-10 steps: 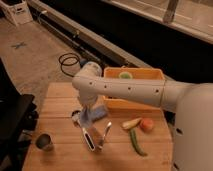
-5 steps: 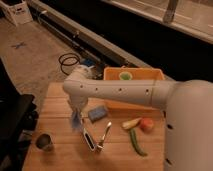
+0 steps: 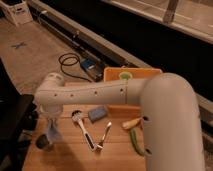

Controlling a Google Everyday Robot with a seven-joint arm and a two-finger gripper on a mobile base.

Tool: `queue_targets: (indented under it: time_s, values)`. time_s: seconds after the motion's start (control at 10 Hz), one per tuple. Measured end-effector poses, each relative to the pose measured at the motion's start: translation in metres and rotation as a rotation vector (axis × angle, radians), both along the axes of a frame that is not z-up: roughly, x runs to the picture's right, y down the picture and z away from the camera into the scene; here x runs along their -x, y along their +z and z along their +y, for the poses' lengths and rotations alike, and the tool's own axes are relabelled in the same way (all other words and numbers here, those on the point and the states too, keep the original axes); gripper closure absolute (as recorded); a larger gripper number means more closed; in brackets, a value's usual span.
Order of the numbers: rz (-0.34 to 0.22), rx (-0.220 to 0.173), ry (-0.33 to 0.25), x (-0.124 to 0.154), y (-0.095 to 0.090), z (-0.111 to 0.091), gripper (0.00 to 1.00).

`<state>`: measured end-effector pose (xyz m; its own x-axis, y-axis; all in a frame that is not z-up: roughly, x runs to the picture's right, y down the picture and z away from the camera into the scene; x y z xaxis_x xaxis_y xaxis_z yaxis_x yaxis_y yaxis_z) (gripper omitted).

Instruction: Place towel in metal cup

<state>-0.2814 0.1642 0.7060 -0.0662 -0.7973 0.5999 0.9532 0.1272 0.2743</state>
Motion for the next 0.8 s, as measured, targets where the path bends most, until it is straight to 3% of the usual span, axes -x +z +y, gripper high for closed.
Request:
queue_targets:
  time_s: [0.3, 0.6, 0.8]
  values:
    - [-0.086, -0.006, -0.083, 0.037, -0.036, 0.032, 0.98]
    - [-0.079, 0.027, -0.092, 0.044, -0.041, 0.055, 0.71]
    - [-0.049, 0.042, -0.069, 0.035, -0.028, 0.054, 0.51]
